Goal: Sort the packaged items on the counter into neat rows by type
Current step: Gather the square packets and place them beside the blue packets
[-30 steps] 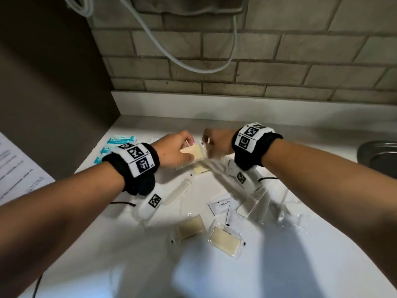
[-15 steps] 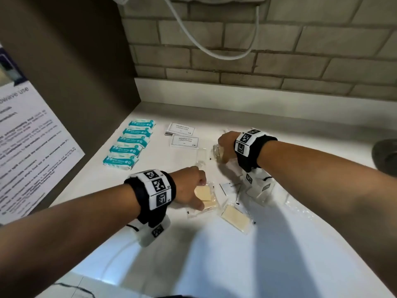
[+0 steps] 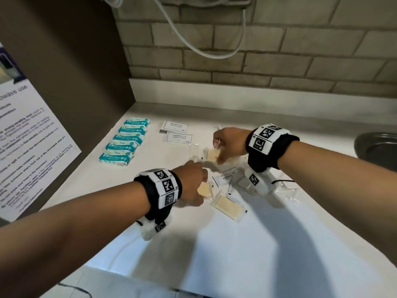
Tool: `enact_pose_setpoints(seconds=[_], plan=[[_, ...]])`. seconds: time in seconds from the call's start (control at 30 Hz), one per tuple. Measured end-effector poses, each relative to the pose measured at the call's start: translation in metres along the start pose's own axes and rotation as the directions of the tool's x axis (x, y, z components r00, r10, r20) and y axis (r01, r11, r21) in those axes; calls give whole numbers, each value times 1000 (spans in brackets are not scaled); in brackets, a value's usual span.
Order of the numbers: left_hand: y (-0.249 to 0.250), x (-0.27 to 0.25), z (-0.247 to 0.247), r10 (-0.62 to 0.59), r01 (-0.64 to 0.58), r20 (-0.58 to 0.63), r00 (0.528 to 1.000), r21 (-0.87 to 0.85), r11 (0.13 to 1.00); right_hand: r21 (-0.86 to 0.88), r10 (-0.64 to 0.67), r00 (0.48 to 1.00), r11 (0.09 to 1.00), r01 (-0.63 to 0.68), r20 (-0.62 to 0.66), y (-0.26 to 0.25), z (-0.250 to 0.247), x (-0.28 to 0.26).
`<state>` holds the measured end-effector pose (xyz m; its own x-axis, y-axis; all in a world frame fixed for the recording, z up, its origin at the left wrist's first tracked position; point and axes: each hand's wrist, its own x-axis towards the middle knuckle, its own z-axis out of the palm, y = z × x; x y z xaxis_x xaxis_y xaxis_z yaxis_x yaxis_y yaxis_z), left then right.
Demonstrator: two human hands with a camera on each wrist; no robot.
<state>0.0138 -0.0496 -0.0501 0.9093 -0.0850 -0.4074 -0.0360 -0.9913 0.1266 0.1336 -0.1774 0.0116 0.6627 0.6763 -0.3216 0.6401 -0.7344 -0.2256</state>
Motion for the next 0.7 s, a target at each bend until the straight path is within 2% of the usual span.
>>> enact_pose_setpoints(seconds=[0.1,0.17,0.23,0.3,0.43,0.53,0.7], plan=[[-3,2,0,-63,62,-17,998,-42,997,-72,17,990,997,-7,140,-6,10,-30],[-7,2,-1,-93,89,-52,994,-72,993,-21,15,965,1000,-10,261,-9,21,-48],[-10,-1,-4,-113,100,-93,989,-134,986,7,-3,949,1000,1,315,-12,35,-61],[-10,-5,-6,-117,96,-118,986,-172,980,-9,-15,954,1000,19,299,-15,51,-70],[-3,-9,-14,-84,47,-165,983,-216,975,-138,-16,989,990,37,149,-21,74,-83],[2,-12,-20,-63,25,-119,991,-297,954,-219,-24,993,974,50,120,-24,76,-90],[9,-15,-18,-107,84,-36,994,-401,912,-37,49,995,998,-46,86,-25,84,-91]])
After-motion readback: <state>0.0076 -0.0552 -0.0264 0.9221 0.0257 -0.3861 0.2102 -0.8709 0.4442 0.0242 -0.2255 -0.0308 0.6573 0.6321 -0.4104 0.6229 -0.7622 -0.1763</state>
